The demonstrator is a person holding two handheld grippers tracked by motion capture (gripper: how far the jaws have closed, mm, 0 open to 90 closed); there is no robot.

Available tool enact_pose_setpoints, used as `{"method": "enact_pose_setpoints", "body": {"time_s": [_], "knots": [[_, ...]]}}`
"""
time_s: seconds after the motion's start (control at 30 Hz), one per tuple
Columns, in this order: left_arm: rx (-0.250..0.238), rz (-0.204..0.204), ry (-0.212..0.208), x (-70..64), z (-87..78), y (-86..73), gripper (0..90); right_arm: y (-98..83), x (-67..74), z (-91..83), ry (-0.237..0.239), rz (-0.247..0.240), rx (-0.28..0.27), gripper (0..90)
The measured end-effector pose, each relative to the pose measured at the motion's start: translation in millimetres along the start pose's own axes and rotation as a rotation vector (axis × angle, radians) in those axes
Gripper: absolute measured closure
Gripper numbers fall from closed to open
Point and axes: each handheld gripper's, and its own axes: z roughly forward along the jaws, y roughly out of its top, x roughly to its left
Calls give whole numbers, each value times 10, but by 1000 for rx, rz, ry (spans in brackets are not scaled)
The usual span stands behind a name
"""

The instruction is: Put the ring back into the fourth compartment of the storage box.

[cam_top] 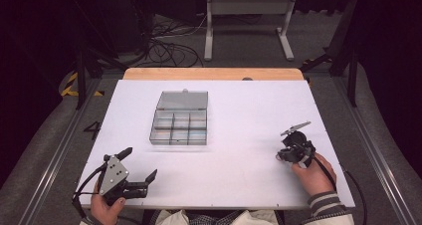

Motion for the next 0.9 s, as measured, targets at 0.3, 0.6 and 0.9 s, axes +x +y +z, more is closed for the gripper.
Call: {"method": "enact_pose_setpoints", "body": {"time_s": [0.3, 0.6, 0.9], "knots": [[-1, 1, 1, 3, -5, 1, 29, -3, 10, -7, 0, -11, -6, 871], [-3, 1, 2, 2, -5, 1, 30, -9, 12, -45, -1, -14, -29, 872], [-3, 1, 4, 0, -5, 1, 30, -18, 46, -168, -41, -37, -124, 872]]}}
